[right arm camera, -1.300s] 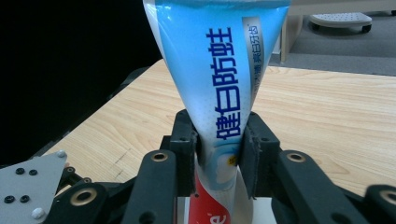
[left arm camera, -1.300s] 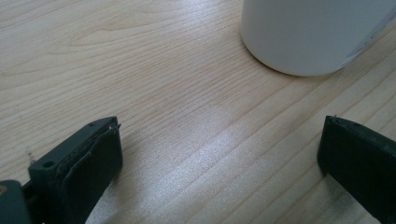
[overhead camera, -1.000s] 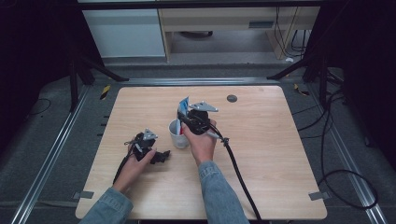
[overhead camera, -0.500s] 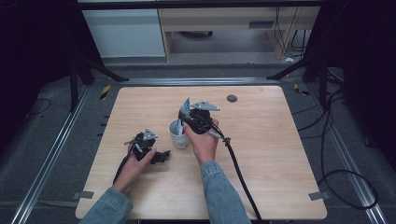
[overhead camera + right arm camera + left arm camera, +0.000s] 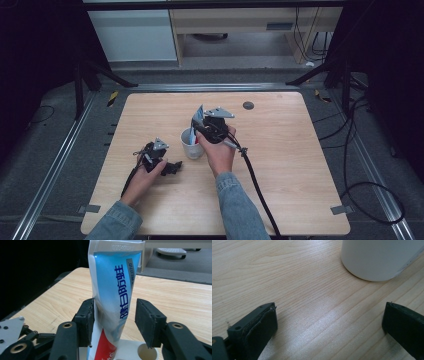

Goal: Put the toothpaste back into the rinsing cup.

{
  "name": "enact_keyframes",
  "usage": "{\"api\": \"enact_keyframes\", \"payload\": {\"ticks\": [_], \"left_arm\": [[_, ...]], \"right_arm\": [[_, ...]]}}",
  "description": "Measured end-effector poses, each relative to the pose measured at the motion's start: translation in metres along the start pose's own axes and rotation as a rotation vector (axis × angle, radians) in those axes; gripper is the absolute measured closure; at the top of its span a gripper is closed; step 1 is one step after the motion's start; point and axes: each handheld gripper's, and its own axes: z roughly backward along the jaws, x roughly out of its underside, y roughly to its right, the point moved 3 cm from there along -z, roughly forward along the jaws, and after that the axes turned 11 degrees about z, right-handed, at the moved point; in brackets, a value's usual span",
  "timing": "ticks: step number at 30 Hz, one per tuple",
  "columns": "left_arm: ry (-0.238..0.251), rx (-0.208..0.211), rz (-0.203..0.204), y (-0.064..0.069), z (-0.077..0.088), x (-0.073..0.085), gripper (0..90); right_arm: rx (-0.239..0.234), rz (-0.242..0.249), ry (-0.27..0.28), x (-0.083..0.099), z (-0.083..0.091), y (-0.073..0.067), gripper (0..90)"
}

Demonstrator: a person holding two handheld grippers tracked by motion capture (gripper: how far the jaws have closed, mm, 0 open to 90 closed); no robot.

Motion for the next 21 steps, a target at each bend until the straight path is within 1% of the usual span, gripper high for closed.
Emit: {"api": "enact_keyframes", "payload": {"ticks": [5,8,9,10,12,16,17,21], "left_arm": [[0.000,0.000,0.000,0.0000,0.0000,0.0000,0.0],[0.000,-0.001,-0.002,-0.0001,0.0001,-0.0001,0.0],[0.000,-0.001,-0.003,-0.0002,0.0000,-0.0001,0.0],[0.000,-0.001,-0.003,-0.0002,0.0000,-0.0001,0.0],[0.000,0.000,-0.003,-0.0002,0.0000,-0.0001,0.0],[0.000,0.000,-0.002,-0.0002,0.0000,-0.0001,0.0],[0.000,-0.001,-0.003,-0.0002,0.0000,-0.0001,0.0],[0.000,-0.001,-0.003,-0.0001,0.0000,-0.0002,0.0]], "right_arm": [[0.030,0.028,-0.018,-0.0009,0.0011,0.0000,41.4],[0.046,0.056,-0.029,-0.0010,0.0019,0.0004,35.1],[0.056,0.066,-0.034,-0.0016,0.0028,0.0006,30.8],[0.056,0.066,-0.034,-0.0016,0.0028,0.0006,30.8],[0.071,0.083,-0.040,-0.0022,0.0037,0.0012,25.7],[0.085,0.123,-0.044,-0.0051,0.0063,0.0020,19.0],[0.083,0.127,-0.049,-0.0057,0.0066,0.0019,17.7],[0.095,0.152,-0.082,-0.0071,0.0090,0.0021,11.7]]}}
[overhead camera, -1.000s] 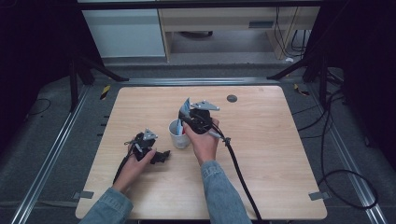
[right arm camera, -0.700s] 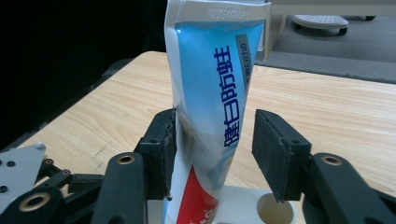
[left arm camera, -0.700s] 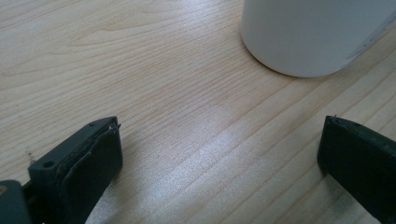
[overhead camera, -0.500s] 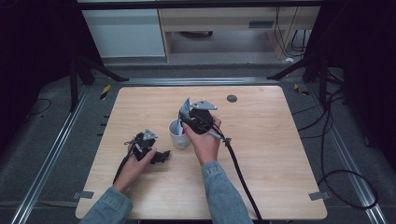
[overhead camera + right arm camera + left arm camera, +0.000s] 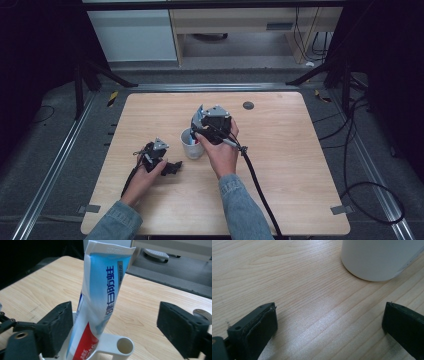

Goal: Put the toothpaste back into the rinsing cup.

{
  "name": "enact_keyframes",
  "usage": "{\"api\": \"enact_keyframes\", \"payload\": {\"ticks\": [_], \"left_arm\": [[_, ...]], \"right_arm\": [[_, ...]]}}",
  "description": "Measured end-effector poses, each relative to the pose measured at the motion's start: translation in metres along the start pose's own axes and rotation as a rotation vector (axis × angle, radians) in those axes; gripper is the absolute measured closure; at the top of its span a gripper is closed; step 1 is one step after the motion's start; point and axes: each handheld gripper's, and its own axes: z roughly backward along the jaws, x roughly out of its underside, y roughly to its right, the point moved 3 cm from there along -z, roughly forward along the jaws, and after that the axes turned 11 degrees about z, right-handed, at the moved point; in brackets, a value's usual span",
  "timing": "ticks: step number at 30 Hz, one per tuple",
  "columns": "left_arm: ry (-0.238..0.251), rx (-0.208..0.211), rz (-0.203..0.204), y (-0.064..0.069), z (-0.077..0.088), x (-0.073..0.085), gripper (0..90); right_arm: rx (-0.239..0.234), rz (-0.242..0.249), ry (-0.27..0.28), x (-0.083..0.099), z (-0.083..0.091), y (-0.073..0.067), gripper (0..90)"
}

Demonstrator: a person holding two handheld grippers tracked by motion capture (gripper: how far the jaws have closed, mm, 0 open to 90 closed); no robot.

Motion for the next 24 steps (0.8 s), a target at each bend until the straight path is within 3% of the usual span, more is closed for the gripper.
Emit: {"api": "enact_keyframes", "payload": {"ticks": [8,24], "left_arm": [[0.000,0.000,0.000,0.000,0.000,0.000,0.0],[0.001,0.001,0.002,0.000,0.000,0.000,0.0]], "right_arm": [[0.005,0.055,-0.024,-0.001,0.009,0.002,7.2],[0.018,0.085,-0.037,-0.002,0.028,0.018,6.1]]}}
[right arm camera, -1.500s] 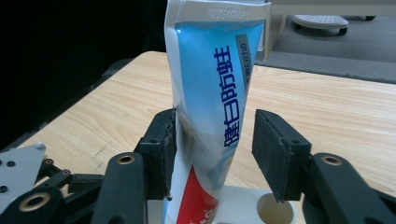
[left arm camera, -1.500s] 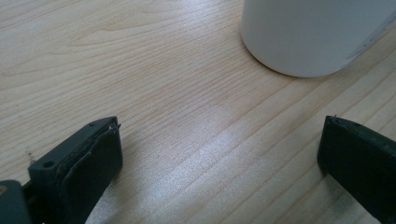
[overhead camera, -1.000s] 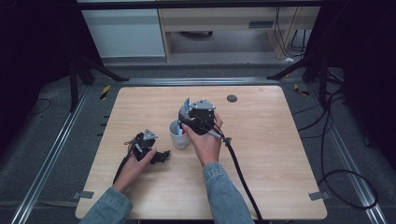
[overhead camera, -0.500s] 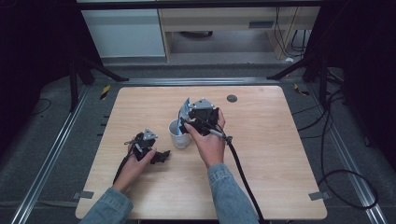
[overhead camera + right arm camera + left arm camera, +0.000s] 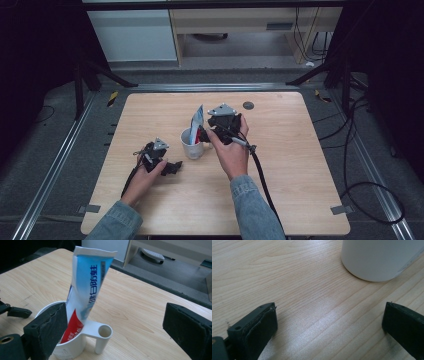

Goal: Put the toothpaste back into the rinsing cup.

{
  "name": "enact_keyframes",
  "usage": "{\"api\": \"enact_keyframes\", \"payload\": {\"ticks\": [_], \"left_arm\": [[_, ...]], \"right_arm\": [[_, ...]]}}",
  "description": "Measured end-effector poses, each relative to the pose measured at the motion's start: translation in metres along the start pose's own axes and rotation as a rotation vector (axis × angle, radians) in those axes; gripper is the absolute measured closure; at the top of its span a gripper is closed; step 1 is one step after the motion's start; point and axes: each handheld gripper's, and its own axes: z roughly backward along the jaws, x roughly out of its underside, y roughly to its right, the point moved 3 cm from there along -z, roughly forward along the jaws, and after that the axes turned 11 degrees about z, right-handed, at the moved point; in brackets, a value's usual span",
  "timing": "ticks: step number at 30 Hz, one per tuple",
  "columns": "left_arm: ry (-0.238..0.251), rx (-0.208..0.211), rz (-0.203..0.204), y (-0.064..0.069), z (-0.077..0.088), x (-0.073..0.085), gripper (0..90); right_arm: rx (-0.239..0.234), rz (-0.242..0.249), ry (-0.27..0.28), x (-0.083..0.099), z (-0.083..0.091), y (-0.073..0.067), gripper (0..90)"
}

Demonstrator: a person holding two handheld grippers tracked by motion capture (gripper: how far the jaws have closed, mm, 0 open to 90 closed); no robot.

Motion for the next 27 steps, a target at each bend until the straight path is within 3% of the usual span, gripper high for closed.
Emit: {"api": "enact_keyframes", "payload": {"ticks": [16,27], "left_arm": [[-0.001,-0.002,-0.001,0.000,0.000,0.000,0.0],[-0.003,-0.002,0.001,0.000,0.000,0.000,0.0]], "right_arm": [[0.017,0.009,-0.028,0.016,0.012,0.016,6.3],[0.051,-0.009,-0.061,0.035,0.028,0.037,6.1]]}}
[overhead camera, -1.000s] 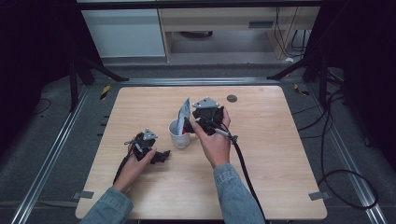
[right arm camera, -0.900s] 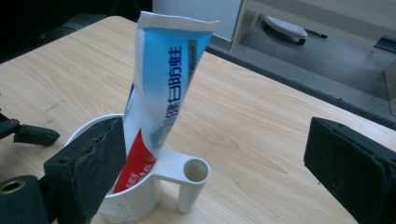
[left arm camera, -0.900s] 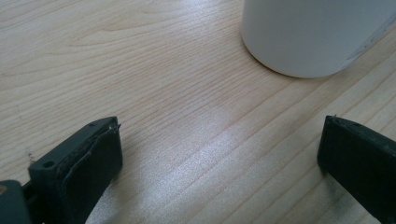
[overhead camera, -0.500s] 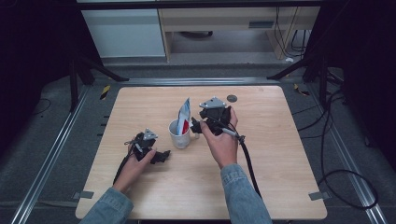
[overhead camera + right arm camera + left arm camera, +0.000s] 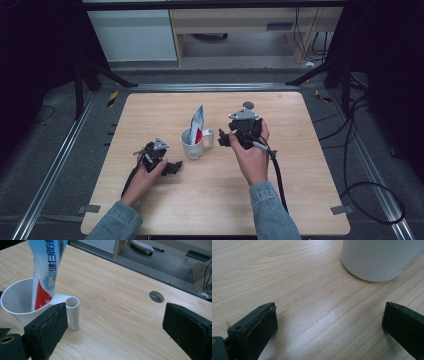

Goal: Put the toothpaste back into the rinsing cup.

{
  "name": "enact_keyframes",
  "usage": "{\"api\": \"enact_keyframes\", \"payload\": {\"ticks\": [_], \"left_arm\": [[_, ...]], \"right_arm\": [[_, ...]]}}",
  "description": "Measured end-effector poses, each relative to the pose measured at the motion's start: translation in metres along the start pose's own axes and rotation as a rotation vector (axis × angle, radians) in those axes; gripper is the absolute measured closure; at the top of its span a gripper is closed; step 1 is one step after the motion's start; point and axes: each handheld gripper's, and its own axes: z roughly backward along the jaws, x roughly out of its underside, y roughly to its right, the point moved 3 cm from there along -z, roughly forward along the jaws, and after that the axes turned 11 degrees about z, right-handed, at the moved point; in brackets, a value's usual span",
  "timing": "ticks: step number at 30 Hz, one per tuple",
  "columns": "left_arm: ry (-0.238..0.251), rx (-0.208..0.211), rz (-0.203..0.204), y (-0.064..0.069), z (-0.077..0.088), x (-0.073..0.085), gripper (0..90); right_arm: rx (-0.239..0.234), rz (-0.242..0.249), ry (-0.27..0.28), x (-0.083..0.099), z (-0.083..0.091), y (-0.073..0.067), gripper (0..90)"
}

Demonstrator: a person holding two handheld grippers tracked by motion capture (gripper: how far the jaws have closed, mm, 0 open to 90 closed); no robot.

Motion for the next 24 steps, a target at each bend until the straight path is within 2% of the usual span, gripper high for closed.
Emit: {"api": "enact_keyframes", "payload": {"ticks": [6,13,24], "left_arm": [[-0.002,0.000,-0.002,0.000,0.000,0.000,0.0],[-0.002,0.000,-0.002,0.000,0.000,0.000,0.0],[-0.002,0.000,-0.002,0.000,0.000,0.000,0.0]], "right_arm": [[0.007,0.019,-0.028,0.008,0.003,0.011,6.0],[0.001,0.039,-0.059,0.021,0.005,0.017,6.0],[0.014,0.008,-0.107,0.054,0.010,0.034,6.0]]}}
